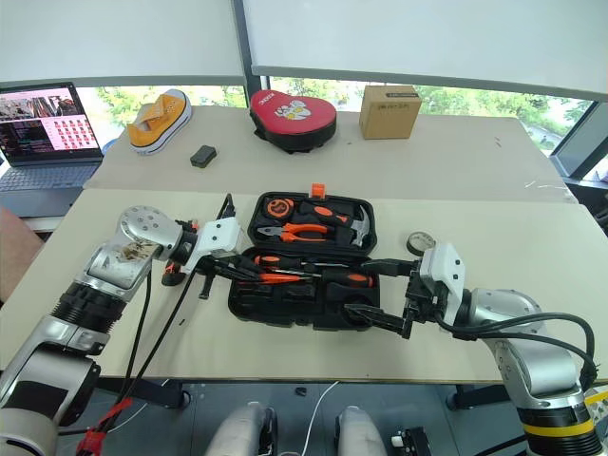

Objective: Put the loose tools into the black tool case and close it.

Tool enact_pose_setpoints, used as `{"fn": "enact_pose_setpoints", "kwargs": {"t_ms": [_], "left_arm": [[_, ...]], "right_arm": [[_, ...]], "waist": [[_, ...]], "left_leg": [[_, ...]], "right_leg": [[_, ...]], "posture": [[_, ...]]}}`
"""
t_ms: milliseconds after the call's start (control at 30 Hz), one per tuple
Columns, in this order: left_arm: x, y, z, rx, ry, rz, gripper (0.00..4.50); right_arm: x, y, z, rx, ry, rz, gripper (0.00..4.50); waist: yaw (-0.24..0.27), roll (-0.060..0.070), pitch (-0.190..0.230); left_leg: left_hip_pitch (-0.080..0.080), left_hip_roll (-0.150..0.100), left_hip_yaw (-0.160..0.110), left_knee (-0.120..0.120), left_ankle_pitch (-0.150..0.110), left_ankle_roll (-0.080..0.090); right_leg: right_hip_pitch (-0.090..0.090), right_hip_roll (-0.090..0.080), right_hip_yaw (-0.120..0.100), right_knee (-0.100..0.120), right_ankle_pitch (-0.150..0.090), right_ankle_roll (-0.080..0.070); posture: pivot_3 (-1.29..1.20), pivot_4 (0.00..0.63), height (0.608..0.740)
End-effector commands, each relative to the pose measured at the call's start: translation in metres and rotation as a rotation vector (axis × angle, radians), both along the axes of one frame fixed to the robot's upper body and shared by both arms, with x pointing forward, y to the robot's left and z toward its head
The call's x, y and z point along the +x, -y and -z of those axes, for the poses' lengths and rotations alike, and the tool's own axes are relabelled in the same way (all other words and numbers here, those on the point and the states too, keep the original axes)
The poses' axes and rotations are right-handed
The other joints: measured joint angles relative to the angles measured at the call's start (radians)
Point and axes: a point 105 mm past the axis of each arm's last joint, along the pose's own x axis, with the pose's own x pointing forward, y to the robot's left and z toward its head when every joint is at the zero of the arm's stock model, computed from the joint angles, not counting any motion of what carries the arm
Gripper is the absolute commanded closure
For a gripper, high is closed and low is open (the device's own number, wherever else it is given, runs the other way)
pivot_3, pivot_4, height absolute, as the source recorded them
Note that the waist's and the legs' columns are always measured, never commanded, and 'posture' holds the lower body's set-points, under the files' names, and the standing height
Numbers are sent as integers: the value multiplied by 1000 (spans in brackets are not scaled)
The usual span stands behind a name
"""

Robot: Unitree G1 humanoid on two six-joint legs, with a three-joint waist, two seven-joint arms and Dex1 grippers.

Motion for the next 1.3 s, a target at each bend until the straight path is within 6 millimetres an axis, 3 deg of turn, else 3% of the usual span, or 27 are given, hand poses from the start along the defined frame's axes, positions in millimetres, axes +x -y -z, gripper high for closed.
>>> {"fn": "enact_pose_setpoints", "kwargs": {"t_ms": [33, 400, 700, 767, 800, 900, 967, 1067, 1167, 1300], "left_arm": [[-1, 3, 10, 33, -23, 10, 4454], [15, 11, 14, 25, 22, -54, 4454], [7, 2, 22, 97, -10, -15, 4454], [9, 2, 18, 95, 16, -16, 3536], [11, 2, 16, 86, 32, -20, 3397], [17, 10, -3, -3, 109, -10, 2256], [18, 18, -18, -91, 128, 0, 1920], [16, 22, -32, -160, 157, 25, 1920], [15, 21, -32, -172, 184, 33, 1920], [6, 19, -17, -195, 173, 44, 3037]], "right_arm": [[-4, -2, -9, 11, 43, -13, 0], [-8, -3, -10, 21, 37, -15, 0], [-8, -4, -9, 25, 34, -20, 0], [-7, -4, -9, 26, 33, -21, 0], [-7, -4, -9, 27, 33, -20, 0], [-7, -4, -8, 28, 31, -22, 0], [-7, -5, -8, 30, 30, -24, 0], [-7, -5, -8, 34, 29, -26, 0], [-7, -6, -8, 37, 28, -27, 0], [-8, -6, -7, 44, 26, -26, 0]], "waist": [[2, 0, 0], [0, 0, 0], [-1, 0, 0], [-4, 0, 0], [-5, 0, 0], [-5, 0, 0], [-2, 0, 0], [0, 0, 0], [0, 0, 0], [-1, 0, 0]], "left_leg": [[0, 0, 0, 0, 0, 0], [0, 0, -1, 0, 0, 0], [0, 0, -1, 0, 0, 0], [0, 1, -1, 0, 0, 0], [0, 1, -1, 0, 0, 0], [0, 1, -1, 0, 0, 1], [0, 1, -1, 0, 0, 1], [-1, 0, -1, 1, 0, 1], [-1, 0, -1, 1, 0, 1], [0, 0, -1, 1, 0, 1]], "right_leg": [[0, 0, 0, 0, 0, 0], [0, 0, 0, 0, 0, 0], [0, 0, 0, 0, 0, 0], [0, 1, 0, 0, 0, 0], [0, 1, 0, 0, 0, 0], [0, 1, 1, 0, 0, 0], [0, 0, 0, 0, 0, 0], [0, 0, 0, 0, 0, 0], [0, 0, 0, 0, 0, 0], [0, 0, 0, 0, 0, 0]], "posture": [[0, 150, 740], [0, 150, 740], [0, 150, 740], [0, 150, 740], [0, 150, 740], [0, 150, 740], [0, 150, 740], [0, 150, 740], [0, 150, 740], [0, 150, 740]]}}
